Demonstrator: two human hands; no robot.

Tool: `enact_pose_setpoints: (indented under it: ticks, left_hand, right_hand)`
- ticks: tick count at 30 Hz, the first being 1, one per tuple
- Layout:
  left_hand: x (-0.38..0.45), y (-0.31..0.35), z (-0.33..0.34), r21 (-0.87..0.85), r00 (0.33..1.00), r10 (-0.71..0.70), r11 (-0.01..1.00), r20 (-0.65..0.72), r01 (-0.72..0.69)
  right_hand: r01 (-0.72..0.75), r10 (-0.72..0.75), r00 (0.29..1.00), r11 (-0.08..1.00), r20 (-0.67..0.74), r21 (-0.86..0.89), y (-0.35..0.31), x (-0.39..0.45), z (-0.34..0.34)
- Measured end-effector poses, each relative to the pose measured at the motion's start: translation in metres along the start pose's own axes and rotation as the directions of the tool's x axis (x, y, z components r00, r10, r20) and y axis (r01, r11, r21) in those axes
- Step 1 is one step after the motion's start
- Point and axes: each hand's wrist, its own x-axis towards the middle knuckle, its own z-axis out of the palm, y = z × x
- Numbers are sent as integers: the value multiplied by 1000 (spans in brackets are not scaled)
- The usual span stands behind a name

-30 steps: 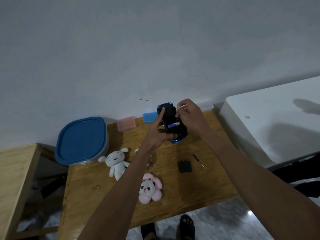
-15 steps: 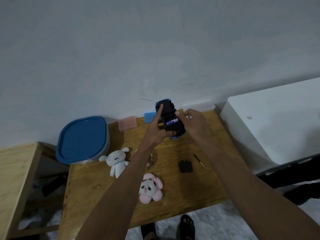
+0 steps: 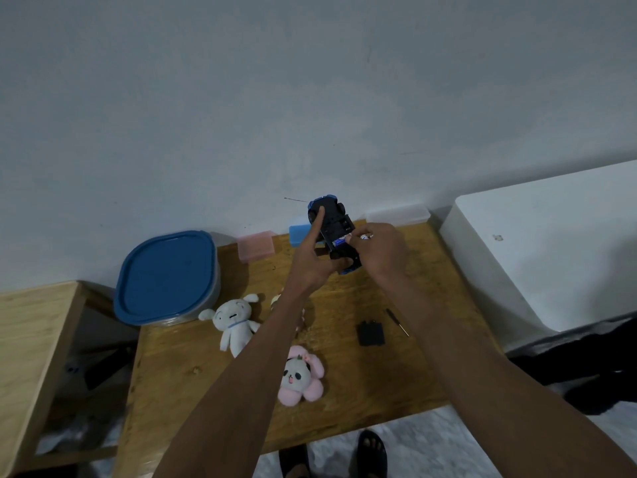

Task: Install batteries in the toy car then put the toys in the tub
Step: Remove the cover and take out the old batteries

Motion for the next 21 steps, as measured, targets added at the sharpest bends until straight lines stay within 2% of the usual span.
enact_pose_setpoints:
  ticks: [7,13,16,21]
  left_hand:
    - [-4,-5,6,60,996,71,996,-59,-68]
    - [-9,-12,6,63,996,63,996,-62,-59]
    - [-8,-11,5,54,998,43,998,-51,-41]
    - [-8,-10,5,25,998,32,999,-53,-30]
  right_hand:
    - [-129,125,989,990,79,55,-10,2,0]
    - [-254,226,964,938,139,234,-5,-4,2]
    - [-248,221,967,933,128,262,-6,-3,0]
    - [-125,110,990,972,87,197,-9,-3,-2]
